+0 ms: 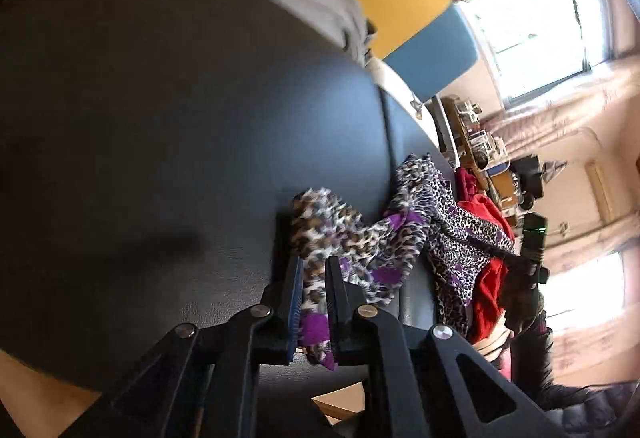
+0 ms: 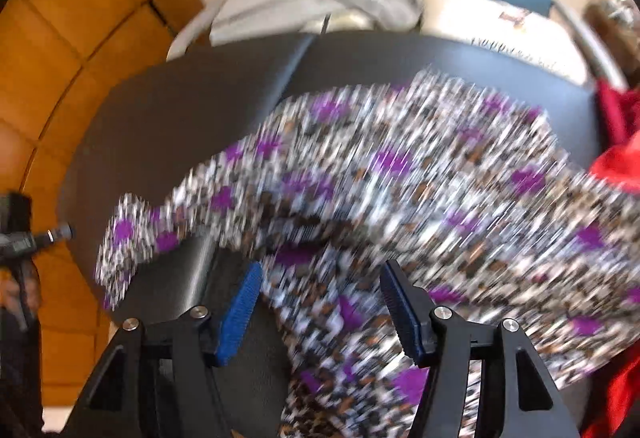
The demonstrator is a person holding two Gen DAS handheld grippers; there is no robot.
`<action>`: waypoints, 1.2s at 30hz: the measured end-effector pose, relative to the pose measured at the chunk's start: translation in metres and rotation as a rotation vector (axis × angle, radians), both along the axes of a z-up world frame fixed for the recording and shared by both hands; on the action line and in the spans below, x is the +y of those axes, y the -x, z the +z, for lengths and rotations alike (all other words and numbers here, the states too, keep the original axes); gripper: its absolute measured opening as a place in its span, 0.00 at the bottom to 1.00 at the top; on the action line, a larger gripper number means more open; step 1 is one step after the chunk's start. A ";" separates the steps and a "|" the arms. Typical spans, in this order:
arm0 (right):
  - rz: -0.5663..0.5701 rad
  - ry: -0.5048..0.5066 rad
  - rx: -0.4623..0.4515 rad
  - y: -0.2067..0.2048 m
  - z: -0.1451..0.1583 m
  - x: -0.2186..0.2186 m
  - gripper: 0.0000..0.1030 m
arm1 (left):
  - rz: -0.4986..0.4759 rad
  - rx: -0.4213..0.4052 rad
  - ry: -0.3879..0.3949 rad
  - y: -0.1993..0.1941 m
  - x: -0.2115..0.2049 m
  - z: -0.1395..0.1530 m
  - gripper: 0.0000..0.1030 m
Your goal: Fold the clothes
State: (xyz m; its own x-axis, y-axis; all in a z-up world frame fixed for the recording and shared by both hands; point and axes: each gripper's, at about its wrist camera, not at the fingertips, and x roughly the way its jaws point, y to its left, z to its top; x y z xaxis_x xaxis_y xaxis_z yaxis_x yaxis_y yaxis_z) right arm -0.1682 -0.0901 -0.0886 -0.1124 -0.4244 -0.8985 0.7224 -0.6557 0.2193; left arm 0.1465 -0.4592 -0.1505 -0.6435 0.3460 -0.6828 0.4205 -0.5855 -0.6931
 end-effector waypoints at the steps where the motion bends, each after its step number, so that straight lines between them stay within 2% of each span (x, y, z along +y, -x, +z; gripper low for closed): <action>1: -0.017 -0.005 0.024 0.006 0.007 -0.004 0.61 | 0.016 0.000 -0.013 0.001 0.000 -0.006 0.09; 2: -0.033 -0.011 0.044 0.013 0.013 -0.008 0.61 | 0.032 0.000 -0.027 0.003 0.001 -0.013 0.12; 5: -0.075 -0.038 0.048 0.038 0.004 -0.025 0.61 | 0.043 0.047 -0.084 0.018 0.006 -0.021 0.19; 7: -0.103 -0.057 0.051 0.055 -0.003 -0.036 0.61 | 0.046 0.050 -0.096 0.032 0.009 -0.024 0.23; 8: -0.117 -0.066 0.052 0.063 -0.006 -0.042 0.61 | 0.039 0.019 -0.069 0.042 0.012 -0.027 0.26; 11: -0.156 -0.095 0.057 0.087 -0.016 -0.059 0.61 | -0.029 -0.078 0.005 0.069 0.022 -0.037 0.25; 13: -0.148 -0.155 0.074 0.097 -0.030 -0.070 0.61 | -0.089 -0.125 0.057 0.085 0.037 -0.041 0.24; 14: -0.156 -0.188 0.087 0.103 -0.039 -0.075 0.61 | -0.097 -0.145 0.100 0.090 0.042 -0.041 0.19; 15: -0.164 -0.214 0.098 0.108 -0.045 -0.077 0.61 | -0.082 -0.149 0.134 0.089 0.043 -0.042 0.06; 16: -0.173 -0.239 0.106 0.114 -0.052 -0.079 0.61 | -0.066 -0.151 0.155 0.089 0.043 -0.042 0.03; 17: -0.184 -0.260 0.098 0.118 -0.062 -0.081 0.57 | -0.047 -0.151 0.160 0.090 0.042 -0.042 0.02; 18: -0.192 -0.278 0.093 0.122 -0.071 -0.083 0.45 | -0.025 -0.149 0.166 0.089 0.041 -0.042 0.02; 19: -0.182 -0.269 0.110 0.118 -0.071 -0.086 0.43 | 0.009 -0.146 0.181 0.087 0.040 -0.040 0.02; 20: -0.172 -0.260 0.127 0.115 -0.070 -0.089 0.17 | 0.054 -0.143 0.202 0.082 0.035 -0.037 0.01; 21: -0.162 -0.252 0.144 0.111 -0.070 -0.092 0.03 | 0.105 -0.131 0.211 0.074 0.027 -0.032 0.01; 24: -0.149 -0.201 0.175 0.108 -0.060 -0.117 0.03 | 0.253 -0.084 0.212 0.048 -0.006 -0.019 0.01; 33: -0.129 -0.033 0.236 0.113 -0.017 -0.213 0.03 | 0.478 -0.122 0.328 0.037 -0.097 0.010 0.01; 36: -0.111 -0.030 0.254 0.111 -0.011 -0.216 0.04 | 0.541 -0.141 0.369 0.036 -0.127 0.018 0.01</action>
